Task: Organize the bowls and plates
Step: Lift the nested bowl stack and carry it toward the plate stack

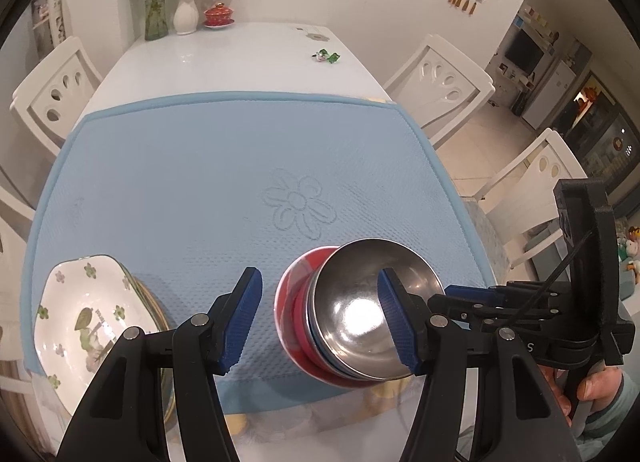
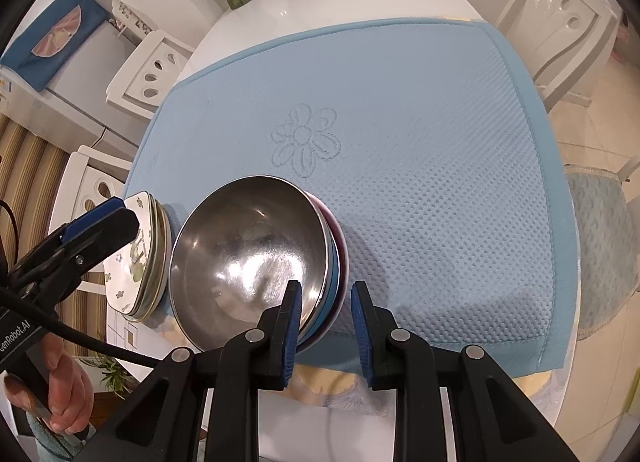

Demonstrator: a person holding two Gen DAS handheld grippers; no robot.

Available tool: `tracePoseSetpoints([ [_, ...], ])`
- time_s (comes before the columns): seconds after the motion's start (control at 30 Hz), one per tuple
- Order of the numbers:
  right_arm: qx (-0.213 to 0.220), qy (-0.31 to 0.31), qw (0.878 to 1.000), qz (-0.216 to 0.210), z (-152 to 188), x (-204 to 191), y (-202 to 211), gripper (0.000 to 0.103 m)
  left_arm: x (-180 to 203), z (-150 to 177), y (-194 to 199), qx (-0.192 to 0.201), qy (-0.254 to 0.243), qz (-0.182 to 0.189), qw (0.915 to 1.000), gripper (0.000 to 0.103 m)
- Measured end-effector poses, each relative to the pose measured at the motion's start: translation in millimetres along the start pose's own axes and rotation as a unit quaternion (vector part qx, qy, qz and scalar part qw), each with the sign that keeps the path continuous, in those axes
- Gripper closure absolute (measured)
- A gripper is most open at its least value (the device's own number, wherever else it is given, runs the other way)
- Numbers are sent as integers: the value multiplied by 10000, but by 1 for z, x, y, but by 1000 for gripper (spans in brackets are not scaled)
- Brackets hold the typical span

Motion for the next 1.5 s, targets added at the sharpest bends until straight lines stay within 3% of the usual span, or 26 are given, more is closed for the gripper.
tracePoseSetpoints([
  [0.5,186,-169,9996,-125,-6,7,8,79,-13,4,-5,-158,310,34,9994,45],
  [0.57,322,-264,9989,-202,-9,13,14,78,-16,9,-9,-291,466,128,9984,39],
  [0.63,425,-377,9981,-232,-11,19,16,66,-20,15,-13,-404,719,223,9963,31],
  [0.67,487,-479,9974,-248,-11,25,17,51,-23,18,-14,-449,848,274,9950,31],
  [0.73,543,-736,9953,-324,-10,33,16,44,-27,25,-16,-540,1029,313,9927,31],
  [0.97,9,-1008,9935,-520,1,35,-11,44,-35,50,-34,-887,1511,466,9834,31],
  [1.07,-199,-997,9930,-605,7,30,-25,44,-38,60,-44,-969,1542,296,9828,31],
  [1.2,-339,-1033,9918,-676,11,32,-39,44,-43,72,-54,-1069,1776,298,9778,31],
  [1.5,-463,-1089,9902,-747,19,34,-55,44,-39,76,-69,-1083,1810,363,9768,31],
])
Point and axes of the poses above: each gripper's, at about its wrist camera, not at the fingertips, and y roughly against the way its jaws point, x to its right, z to its underside, the point moved 5 cm from there along -y, roughly the way its jaws point, and after that the axes turned 15 degrees about x, right-handed, at the moved point
